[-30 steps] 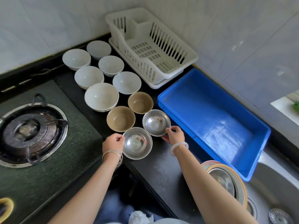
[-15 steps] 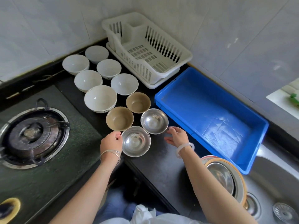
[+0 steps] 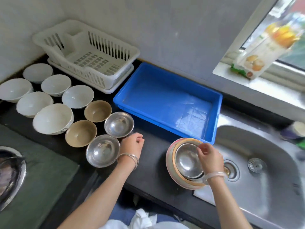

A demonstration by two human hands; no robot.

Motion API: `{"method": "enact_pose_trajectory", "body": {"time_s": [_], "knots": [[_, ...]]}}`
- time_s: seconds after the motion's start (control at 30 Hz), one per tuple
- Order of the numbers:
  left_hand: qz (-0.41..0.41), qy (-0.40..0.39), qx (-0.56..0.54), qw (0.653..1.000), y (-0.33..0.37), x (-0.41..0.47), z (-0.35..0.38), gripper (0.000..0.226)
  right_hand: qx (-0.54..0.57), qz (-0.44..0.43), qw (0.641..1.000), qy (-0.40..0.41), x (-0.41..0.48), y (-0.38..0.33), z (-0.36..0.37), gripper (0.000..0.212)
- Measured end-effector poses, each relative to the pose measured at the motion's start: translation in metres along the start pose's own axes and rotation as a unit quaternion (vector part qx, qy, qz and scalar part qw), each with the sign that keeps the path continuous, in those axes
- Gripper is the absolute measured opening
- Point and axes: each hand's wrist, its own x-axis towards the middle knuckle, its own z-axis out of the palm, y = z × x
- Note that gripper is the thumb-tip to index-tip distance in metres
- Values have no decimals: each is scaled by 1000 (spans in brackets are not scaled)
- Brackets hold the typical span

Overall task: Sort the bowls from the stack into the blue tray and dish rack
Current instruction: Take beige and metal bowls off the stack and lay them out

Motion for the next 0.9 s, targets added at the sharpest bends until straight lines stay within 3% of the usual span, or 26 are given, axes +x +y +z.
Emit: {"method": "enact_pose_trajectory", "body": {"time_s": [0.3,0.47,0.7,0.9], "knots": [[88,-172,91,977,57,-14,86,25,-20,32,998,55,-25,58,-10,17],[94,-150,138,975,60,-16,100,15,-57,8,997,55,-31,56,-9,18],[111,-139,168,970,62,-10,109,22,-105,20,993,47,-36,51,-5,27],[118,-139,150,972,58,-9,109,21,-69,70,994,44,-26,44,-3,13]]}}
